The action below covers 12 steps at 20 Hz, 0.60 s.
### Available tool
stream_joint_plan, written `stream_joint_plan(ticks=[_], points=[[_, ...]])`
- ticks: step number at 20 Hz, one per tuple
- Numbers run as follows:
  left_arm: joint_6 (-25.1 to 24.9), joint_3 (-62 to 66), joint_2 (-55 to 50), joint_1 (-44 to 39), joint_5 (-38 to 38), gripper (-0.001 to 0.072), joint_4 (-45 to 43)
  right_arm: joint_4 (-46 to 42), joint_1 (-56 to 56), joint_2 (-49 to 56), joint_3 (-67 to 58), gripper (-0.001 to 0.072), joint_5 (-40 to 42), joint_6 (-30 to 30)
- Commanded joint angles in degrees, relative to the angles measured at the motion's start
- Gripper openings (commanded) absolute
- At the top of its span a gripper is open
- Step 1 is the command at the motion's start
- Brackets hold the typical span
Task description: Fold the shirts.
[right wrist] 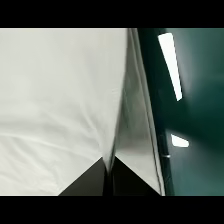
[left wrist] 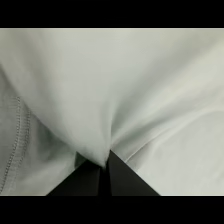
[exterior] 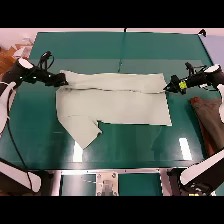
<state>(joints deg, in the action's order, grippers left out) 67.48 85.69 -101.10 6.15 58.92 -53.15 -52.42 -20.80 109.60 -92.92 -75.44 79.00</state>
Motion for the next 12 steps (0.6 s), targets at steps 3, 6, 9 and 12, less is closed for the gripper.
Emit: stream_joint_plan(ticks=[3,6,9,12], points=[[0.0,-0.1,0.0,0.0,2.0,0.0021,-1.4,-3.3,0.1,-0.2,0.1,0.0015,-1.5,1.6],[0.2,0.0,0.0,0.0,7.0,0.0515,-1.6,-3.4,-0.7,-0.2,-0.8,0.0496,-4.0,2.3],[6.3,2.5,0.1,1.7,16.6,0.0468,-6.4,-4.7,-3.0,-1.0,-3.2,0.0350,-10.2,4.9],[9.4,4.3,1.0,4.0,25.9,0.0019,-8.5,-5.7,-4.4,-5.0,-1.5,0.0015,-13.8,5.1]])
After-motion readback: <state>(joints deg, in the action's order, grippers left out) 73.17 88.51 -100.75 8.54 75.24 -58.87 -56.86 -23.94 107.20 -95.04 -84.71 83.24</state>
